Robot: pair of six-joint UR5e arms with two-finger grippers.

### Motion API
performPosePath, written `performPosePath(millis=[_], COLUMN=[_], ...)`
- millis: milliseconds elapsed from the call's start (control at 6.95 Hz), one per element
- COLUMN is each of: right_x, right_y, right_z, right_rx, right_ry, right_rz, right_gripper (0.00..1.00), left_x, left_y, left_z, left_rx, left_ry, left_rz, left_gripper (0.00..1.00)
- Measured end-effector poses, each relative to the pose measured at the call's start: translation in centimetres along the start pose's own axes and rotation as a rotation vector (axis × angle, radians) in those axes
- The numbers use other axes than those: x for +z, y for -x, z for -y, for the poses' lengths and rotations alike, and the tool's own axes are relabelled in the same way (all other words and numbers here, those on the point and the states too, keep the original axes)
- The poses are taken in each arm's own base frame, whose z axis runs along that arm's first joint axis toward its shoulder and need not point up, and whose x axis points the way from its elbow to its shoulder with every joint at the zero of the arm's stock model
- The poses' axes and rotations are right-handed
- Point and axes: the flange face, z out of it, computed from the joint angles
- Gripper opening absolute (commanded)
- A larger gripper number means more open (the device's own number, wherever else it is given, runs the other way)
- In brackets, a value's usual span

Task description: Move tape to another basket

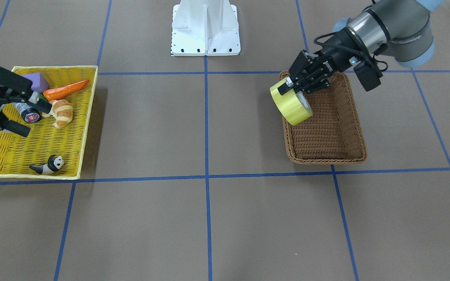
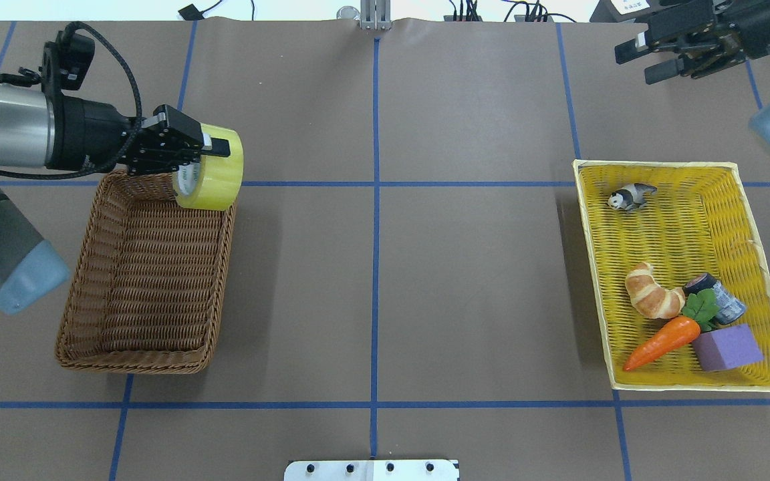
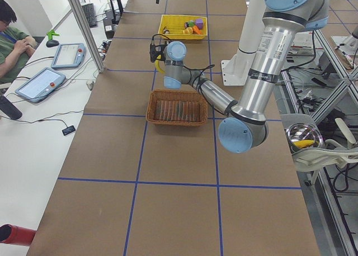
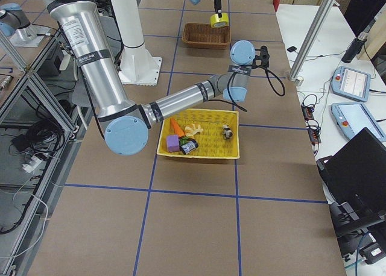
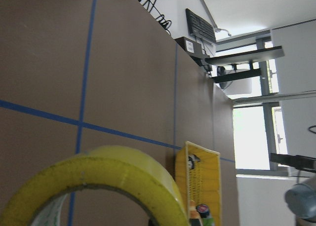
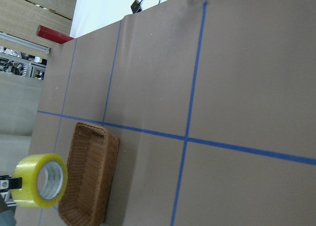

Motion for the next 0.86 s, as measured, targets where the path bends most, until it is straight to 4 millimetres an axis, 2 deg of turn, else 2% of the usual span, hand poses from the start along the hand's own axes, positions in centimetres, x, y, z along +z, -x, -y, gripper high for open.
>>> performPosePath(millis=[144, 432, 719, 863], right_x=[-0.7, -2.2, -5.0, -6.2], right_y=[-1.6, -4.6, -4.0, -3.9], right_z=[1.2, 1.8, 1.0, 0.3], right_rx=[0.006, -0.075, -0.316, -0.339], right_ry=[-0.096, -0.227, -0.078, 0.023], right_rz=[-0.095, -0.356, -0.67, -0.725], right_gripper=[1.0, 1.0, 1.0, 1.0], left_x=[-1.1, -1.8, -1.4, -0.7], left_y=[1.6, 4.0, 5.1, 5.5], left_z=[0.5, 0.6, 0.1, -0.9], left_rx=[0.055, 0.133, 0.212, 0.245], left_ry=[0.014, 0.035, 0.056, 0.084], left_rz=[0.097, 0.213, 0.339, 0.428], left_gripper=[0.0, 0.0, 0.0, 0.0])
